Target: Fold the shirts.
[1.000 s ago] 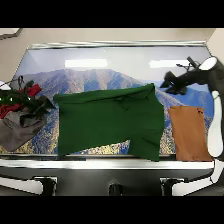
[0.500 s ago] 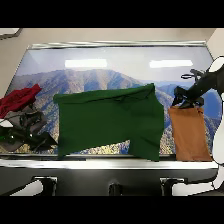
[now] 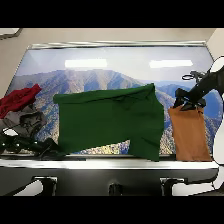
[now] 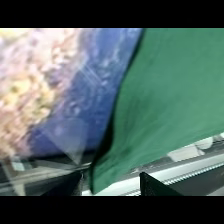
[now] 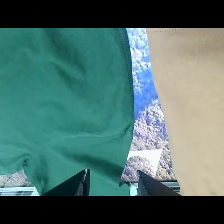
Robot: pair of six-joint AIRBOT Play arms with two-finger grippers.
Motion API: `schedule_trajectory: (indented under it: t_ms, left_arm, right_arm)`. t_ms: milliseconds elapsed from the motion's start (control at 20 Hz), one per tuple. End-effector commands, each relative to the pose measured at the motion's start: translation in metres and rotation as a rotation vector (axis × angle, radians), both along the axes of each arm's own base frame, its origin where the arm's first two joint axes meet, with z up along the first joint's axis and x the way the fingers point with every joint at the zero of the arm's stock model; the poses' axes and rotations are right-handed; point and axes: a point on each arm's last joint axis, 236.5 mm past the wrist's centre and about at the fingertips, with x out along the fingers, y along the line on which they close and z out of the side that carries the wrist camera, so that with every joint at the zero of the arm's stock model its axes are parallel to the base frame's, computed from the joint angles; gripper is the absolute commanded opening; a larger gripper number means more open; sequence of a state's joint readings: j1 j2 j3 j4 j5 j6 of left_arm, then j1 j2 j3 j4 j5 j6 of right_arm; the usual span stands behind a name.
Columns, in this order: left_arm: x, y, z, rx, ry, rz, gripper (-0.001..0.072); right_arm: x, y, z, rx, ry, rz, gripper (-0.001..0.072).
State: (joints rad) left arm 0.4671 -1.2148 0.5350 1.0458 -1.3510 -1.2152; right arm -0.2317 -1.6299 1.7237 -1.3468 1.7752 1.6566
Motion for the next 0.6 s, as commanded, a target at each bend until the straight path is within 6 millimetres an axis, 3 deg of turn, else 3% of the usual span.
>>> schedule_trajectory:
  t_ms: [0,50,200,250,400,550]
  left_arm:
    - [0.006,-0.005,-0.006,0.017,-0.027,-0.006,0.0402]
    - [0.006,-0.007,-0.007,0.015,-0.022,-0.016,0.0266]
    - [0.008,-0.006,-0.008,0.021,-0.036,-0.028,0.0031]
    - [0.011,-0.003,-0.007,0.028,-0.059,-0.051,0.0030]
    - [0.028,0.032,0.003,0.119,-0.104,-0.071,0.0029]
    - [0.049,0.055,0.021,0.148,-0.157,-0.033,0.0029]
  right_arm:
    - [0.002,0.002,-0.003,0.006,-0.009,-0.003,0.0397]
    - [0.001,0.005,-0.006,0.018,-0.008,-0.004,0.0411]
    - [-0.015,0.013,-0.023,0.043,0.013,0.003,0.0411]
    - [-0.022,0.020,-0.030,0.072,0.024,0.001,0.0411]
    - [-0.043,0.062,-0.060,0.201,-0.001,-0.003,0.0426]
    - [-0.064,0.063,-0.102,0.173,0.034,-0.009,0.0429]
